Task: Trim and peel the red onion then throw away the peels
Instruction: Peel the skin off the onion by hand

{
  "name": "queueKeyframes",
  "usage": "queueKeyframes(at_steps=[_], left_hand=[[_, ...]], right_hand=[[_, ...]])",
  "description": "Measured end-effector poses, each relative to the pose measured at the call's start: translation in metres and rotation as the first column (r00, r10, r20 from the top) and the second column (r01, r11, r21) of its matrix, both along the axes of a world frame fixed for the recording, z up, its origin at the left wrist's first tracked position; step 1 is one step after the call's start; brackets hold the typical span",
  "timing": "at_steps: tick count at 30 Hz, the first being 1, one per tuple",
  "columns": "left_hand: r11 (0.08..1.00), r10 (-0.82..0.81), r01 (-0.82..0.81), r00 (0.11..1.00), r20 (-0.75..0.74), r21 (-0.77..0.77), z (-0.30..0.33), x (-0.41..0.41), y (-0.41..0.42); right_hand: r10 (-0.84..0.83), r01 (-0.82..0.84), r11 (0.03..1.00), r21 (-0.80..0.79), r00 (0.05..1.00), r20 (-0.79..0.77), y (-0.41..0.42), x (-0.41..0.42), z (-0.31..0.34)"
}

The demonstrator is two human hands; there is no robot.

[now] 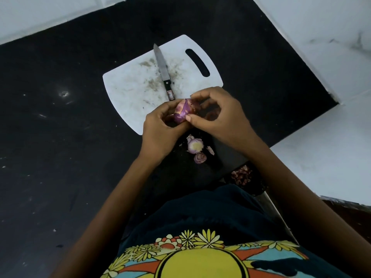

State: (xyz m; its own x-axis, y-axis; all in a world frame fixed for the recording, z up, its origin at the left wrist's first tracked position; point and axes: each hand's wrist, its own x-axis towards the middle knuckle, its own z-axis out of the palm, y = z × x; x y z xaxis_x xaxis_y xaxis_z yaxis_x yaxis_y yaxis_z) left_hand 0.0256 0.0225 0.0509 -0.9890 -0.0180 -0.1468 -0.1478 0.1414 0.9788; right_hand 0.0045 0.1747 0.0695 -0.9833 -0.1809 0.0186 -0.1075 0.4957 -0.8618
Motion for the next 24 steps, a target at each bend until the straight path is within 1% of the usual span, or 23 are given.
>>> queueKeyframes(at_steps=[2, 4, 7, 10, 12, 15, 17, 19, 21, 23, 24], left_hand=[[1.0, -0.014, 0.014, 1.0, -0.003, 0.013, 0.002, -0.001, 0.0], [0.999, -0.035, 0.035, 0.999, -0.009, 0.012, 0.004, -0.002, -0.002], [0.996, -0.082, 0.081, 0.997, 0.009, 0.021, 0.006, -0.003, -0.006], [0.992, -0.111, 0.108, 0.993, 0.043, 0.06, 0.007, -0.004, -0.009], [0.986, -0.131, 0.122, 0.988, 0.077, 0.116, 0.007, -0.004, -0.012], [0.96, -0.172, 0.13, 0.974, 0.151, 0.249, 0.005, -0.003, -0.014], [0.93, -0.201, 0.121, 0.958, 0.205, 0.347, 0.003, -0.002, -0.014], [0.893, -0.234, 0.113, 0.944, 0.235, 0.436, 0.002, -0.001, -0.014], [0.862, -0.256, 0.102, 0.933, 0.254, 0.497, 0.001, -0.001, -0.013], [0.847, -0.266, 0.09, 0.925, 0.271, 0.524, 0.001, 0.0, -0.012], [0.846, -0.267, 0.086, 0.923, 0.277, 0.526, 0.0, 0.0, -0.012]], right_hand=[[0.003, 0.0, 0.999, 0.035, 0.997, -0.077, 0.001, -0.001, 0.004], [-0.014, 0.018, 0.999, 0.041, 0.995, -0.103, 0.003, -0.002, 0.006], [-0.046, 0.048, 0.999, 0.018, 0.993, -0.109, 0.005, -0.003, 0.006], [-0.078, 0.075, 0.996, -0.036, 0.994, -0.075, 0.006, -0.003, 0.005], [-0.115, 0.113, 0.987, -0.118, 0.993, -0.012, 0.007, -0.004, 0.004], [-0.18, 0.219, 0.932, -0.289, 0.971, 0.155, 0.008, -0.007, 0.002], [-0.211, 0.318, 0.865, -0.388, 0.932, 0.295, 0.008, -0.008, 0.002], [-0.225, 0.439, 0.769, -0.465, 0.866, 0.446, 0.008, -0.008, 0.0], [-0.239, 0.537, 0.691, -0.483, 0.801, 0.548, 0.009, -0.009, -0.004], [-0.287, 0.59, 0.668, -0.454, 0.767, 0.574, 0.01, -0.01, -0.011], [-0.323, 0.605, 0.672, -0.427, 0.758, 0.567, 0.01, -0.01, -0.015]])
